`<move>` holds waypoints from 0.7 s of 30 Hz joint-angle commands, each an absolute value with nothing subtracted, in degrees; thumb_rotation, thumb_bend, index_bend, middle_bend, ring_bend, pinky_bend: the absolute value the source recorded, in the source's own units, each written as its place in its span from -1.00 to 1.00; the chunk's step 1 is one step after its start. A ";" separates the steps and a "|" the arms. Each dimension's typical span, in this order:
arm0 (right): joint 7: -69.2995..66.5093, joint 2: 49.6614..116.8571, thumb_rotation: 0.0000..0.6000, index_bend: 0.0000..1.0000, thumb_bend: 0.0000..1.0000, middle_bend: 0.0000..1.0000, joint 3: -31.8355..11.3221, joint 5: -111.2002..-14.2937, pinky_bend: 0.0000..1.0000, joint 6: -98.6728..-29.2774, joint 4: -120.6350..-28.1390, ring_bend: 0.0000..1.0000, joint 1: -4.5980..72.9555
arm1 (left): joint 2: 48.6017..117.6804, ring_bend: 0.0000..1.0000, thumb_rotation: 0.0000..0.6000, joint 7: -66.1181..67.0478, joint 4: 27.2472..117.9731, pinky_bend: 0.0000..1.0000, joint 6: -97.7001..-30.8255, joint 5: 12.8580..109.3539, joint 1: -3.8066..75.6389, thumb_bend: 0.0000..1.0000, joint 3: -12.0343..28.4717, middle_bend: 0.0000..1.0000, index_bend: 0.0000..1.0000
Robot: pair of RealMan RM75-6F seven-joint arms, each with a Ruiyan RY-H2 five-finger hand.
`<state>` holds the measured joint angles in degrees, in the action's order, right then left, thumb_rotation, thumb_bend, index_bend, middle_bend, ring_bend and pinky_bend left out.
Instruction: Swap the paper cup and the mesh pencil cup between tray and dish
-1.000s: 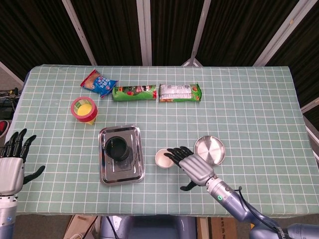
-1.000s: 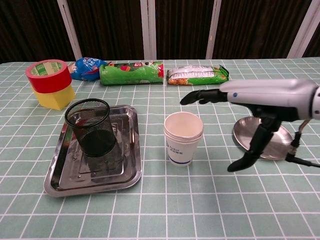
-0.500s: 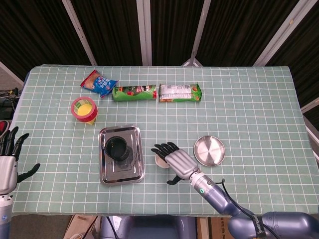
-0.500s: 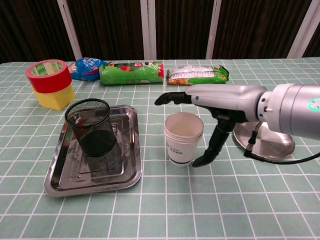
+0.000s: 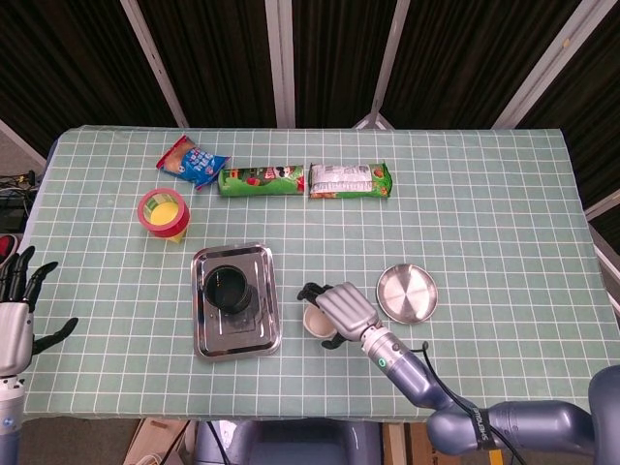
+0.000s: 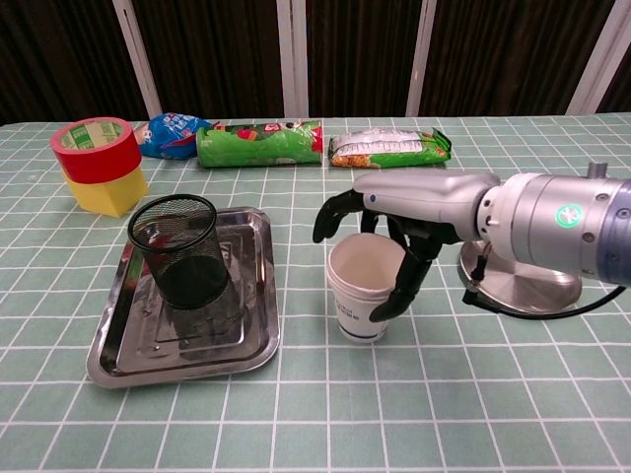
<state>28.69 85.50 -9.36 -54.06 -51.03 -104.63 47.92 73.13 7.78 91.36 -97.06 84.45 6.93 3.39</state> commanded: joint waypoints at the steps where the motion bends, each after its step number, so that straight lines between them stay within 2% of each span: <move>1: 27.60 85.72 1.00 -0.36 -0.67 -0.42 -9.35 -54.97 0.21 -51.02 -103.72 -0.12 48.10 | 72.92 -1.00 1.00 7.08 91.32 -0.71 -96.82 84.63 6.77 -0.86 3.62 -1.00 -0.59; 7: 25.10 83.98 1.00 -0.28 -0.57 -0.35 -9.09 -59.22 0.29 -53.44 -103.66 -0.03 46.68 | 72.85 -1.00 1.00 6.94 91.14 -0.71 -96.43 84.11 6.44 -0.86 4.42 -1.00 -0.58; 12: 22.74 78.24 1.00 -0.26 -0.57 -0.32 -10.17 -61.04 0.30 -56.18 -106.70 0.01 44.71 | 72.96 -1.00 1.00 7.18 91.13 -0.71 -96.25 84.40 6.25 -0.86 4.72 -1.00 -0.58; 21: 16.94 67.76 1.00 -0.26 -0.57 -0.32 -10.39 -60.14 0.30 -55.54 -107.59 0.01 41.49 | 73.53 -1.00 1.00 8.64 91.25 -0.71 -96.50 84.80 5.82 -0.86 5.18 -1.00 -0.58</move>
